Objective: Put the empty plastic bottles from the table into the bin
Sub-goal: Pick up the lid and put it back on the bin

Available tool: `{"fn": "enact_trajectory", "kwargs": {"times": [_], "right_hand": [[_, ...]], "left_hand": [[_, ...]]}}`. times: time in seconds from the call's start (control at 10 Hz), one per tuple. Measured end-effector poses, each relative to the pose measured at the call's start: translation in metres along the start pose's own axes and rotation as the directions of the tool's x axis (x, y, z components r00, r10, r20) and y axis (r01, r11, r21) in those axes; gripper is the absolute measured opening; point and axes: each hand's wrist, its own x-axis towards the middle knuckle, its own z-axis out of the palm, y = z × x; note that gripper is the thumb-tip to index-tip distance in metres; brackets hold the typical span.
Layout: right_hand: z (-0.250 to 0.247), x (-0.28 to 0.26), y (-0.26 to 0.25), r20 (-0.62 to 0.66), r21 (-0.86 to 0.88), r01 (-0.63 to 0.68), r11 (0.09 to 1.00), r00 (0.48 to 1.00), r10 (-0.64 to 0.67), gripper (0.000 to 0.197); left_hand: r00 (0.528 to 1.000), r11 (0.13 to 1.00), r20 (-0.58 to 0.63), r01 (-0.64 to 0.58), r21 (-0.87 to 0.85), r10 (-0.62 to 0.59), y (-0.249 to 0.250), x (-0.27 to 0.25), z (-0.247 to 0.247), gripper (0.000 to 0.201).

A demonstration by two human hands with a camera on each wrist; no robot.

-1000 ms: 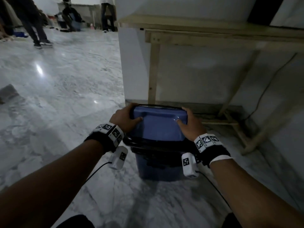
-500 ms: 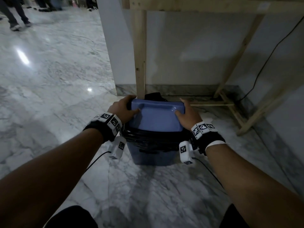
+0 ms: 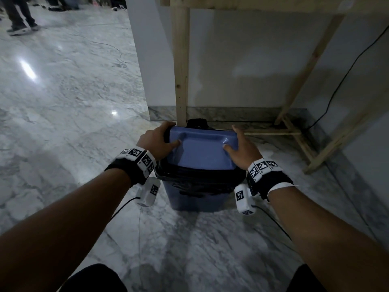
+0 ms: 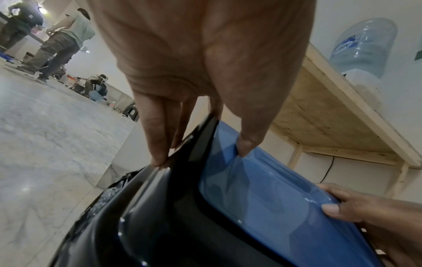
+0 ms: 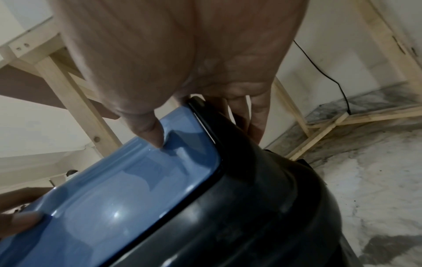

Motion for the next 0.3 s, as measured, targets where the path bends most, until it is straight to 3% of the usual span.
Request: {"fn": "enact_trajectory", "kwargs": {"times": [0.2,0.3], "right_hand": [[-0.015,0.005,0.002,0.044,0.020,0.026,0.999,0.999,-0.027,0.084],[-0.043,0.008,0.001,-0.008,0.063,-0.023,0.998,1.000,0.024,0.078]], "left_hand": [[1.000,0.996,-0.022,0.009,-0.091,-0.011,-0.005,0.006,-0.007,0.072],[0.994,0.976,-0.061,0.077,-0.202,-0.091,-0.016,0.013,-0.019,0.072]]}}
